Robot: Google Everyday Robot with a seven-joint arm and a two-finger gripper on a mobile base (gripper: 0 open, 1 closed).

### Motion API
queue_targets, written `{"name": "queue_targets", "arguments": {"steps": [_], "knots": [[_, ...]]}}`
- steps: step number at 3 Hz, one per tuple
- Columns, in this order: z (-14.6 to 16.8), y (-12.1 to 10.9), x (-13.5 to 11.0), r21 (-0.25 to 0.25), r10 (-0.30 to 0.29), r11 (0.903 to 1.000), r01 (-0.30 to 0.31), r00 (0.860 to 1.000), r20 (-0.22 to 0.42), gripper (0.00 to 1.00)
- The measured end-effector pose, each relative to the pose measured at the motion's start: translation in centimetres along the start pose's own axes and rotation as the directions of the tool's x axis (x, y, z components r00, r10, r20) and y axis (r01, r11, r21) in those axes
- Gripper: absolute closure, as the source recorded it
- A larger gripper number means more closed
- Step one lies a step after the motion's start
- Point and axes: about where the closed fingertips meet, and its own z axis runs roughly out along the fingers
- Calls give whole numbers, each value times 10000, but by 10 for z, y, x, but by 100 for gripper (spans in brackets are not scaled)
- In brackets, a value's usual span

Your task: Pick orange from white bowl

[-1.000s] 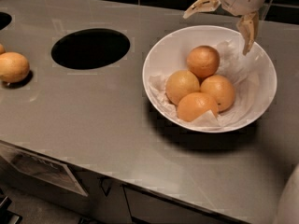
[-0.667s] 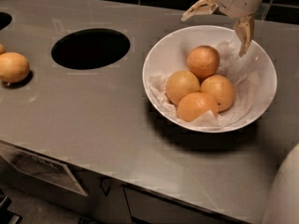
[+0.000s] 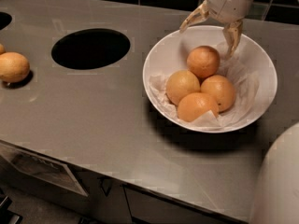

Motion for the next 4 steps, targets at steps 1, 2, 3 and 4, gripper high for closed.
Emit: {"name": "queue_targets", "arguments": {"steps": [1,2,3,4], "knots": [[1,2,-5,-233,122,9997,-123,9999,-55,23],[-5,3,-13,-430,-27,9991,21,9999,-124,23],[-6,2,-22,-420,-274,9987,276,9996,61,24],[-1,-1,-27,-377,-486,9981,497,9984,294,24]]}}
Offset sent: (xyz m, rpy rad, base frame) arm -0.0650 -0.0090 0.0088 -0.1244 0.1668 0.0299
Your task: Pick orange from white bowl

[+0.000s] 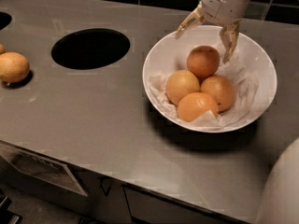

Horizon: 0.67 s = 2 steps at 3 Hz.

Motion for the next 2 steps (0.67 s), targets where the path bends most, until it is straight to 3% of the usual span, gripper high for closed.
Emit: {"name": "queue_targets", "arguments": {"steps": [2], "knots": [[9,0,-3,-45,-93,9999,94,9995,310,25]]}}
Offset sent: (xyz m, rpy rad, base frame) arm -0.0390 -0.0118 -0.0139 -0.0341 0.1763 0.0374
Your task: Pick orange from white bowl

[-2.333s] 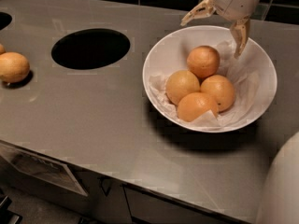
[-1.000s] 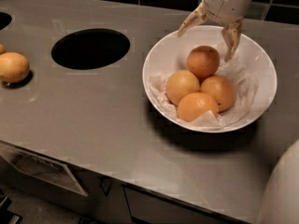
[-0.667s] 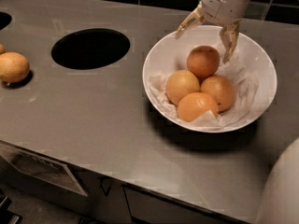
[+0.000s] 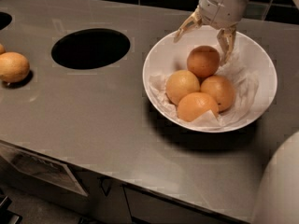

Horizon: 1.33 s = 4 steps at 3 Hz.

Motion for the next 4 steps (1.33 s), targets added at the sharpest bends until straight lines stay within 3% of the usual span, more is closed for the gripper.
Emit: {"name": "queue_targets", "arguments": {"steps": [4], "knots": [[19,5,10,-266,277,9993,-268,9991,335,25]]}}
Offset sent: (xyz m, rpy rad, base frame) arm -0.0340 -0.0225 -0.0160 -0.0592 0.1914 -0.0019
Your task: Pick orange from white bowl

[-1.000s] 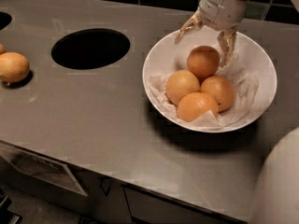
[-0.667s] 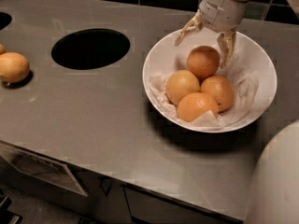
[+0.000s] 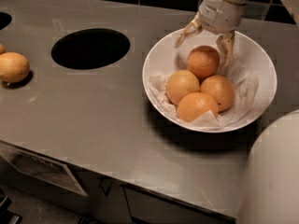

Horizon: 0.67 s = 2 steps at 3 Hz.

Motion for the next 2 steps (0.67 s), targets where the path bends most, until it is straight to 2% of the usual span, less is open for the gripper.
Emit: {"name": "queue_targets", "arguments": {"steps": [2], "knots": [[9,2,-2,-196,-1,9998,5,9998,212,26]]}}
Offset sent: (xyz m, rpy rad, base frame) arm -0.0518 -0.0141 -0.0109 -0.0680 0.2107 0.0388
